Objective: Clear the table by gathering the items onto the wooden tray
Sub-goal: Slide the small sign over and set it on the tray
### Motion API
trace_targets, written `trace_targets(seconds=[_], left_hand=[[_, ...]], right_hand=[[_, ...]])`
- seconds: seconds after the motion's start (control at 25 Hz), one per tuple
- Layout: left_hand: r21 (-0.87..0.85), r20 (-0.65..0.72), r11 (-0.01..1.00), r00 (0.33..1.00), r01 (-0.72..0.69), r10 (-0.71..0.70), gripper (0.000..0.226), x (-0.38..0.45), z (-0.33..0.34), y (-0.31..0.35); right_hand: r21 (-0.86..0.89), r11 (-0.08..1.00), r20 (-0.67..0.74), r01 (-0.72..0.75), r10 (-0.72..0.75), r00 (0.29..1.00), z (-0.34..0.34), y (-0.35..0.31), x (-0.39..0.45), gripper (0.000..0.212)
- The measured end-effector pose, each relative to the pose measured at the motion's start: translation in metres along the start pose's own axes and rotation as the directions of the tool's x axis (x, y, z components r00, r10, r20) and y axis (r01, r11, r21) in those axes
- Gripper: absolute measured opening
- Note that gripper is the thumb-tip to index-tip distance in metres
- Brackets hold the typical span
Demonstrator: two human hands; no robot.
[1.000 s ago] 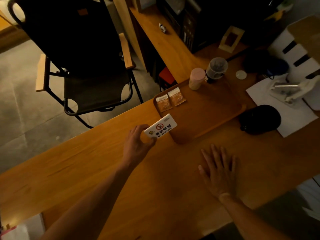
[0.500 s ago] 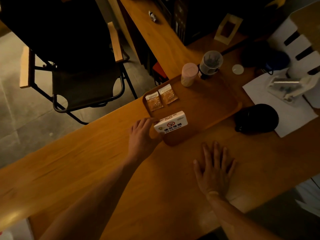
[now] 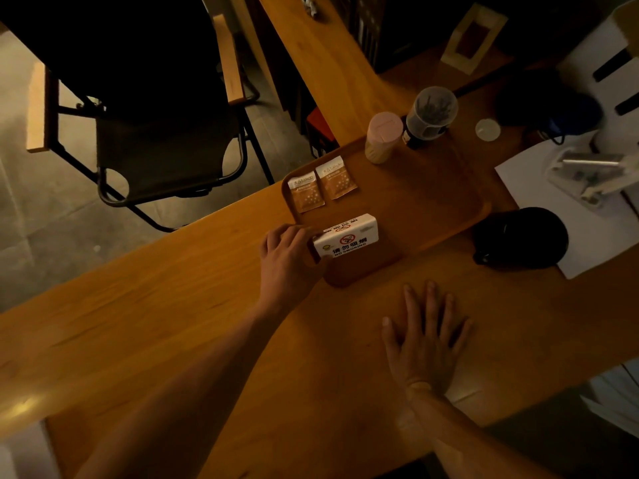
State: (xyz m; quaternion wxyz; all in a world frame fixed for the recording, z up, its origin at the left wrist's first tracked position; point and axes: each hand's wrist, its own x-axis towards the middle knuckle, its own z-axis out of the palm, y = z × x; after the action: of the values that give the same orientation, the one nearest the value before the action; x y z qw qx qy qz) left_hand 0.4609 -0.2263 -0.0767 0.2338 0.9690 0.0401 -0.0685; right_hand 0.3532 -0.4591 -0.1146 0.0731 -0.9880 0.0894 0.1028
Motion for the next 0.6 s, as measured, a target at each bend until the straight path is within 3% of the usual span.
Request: trace_targets(seconds=[0.36, 0.48, 0.6], left_hand=[[0.056, 0.052, 0.998, 0.999, -0.017, 0.014, 0.068, 0.001, -0.001, 0.000], [0.087, 0.042, 0.991, 0.994, -0.100, 0.097, 0.080, 0.002, -0.012, 0.000], [0.127, -0.023, 0.968, 0.975, -0.216, 0.220, 0.059, 0.004, -0.021, 0.000]], right_hand=[[0.005, 1.000, 0.003, 0.003, -0.003, 1.000, -0.001, 0.000, 0.001, 0.071], [-0.003, 1.000, 0.010, 0.001, -0.001, 1.000, -0.001, 0.000, 0.001, 0.072], [0.008, 1.000, 0.006, 0.004, -0.004, 1.000, -0.001, 0.000, 0.000, 0.072]])
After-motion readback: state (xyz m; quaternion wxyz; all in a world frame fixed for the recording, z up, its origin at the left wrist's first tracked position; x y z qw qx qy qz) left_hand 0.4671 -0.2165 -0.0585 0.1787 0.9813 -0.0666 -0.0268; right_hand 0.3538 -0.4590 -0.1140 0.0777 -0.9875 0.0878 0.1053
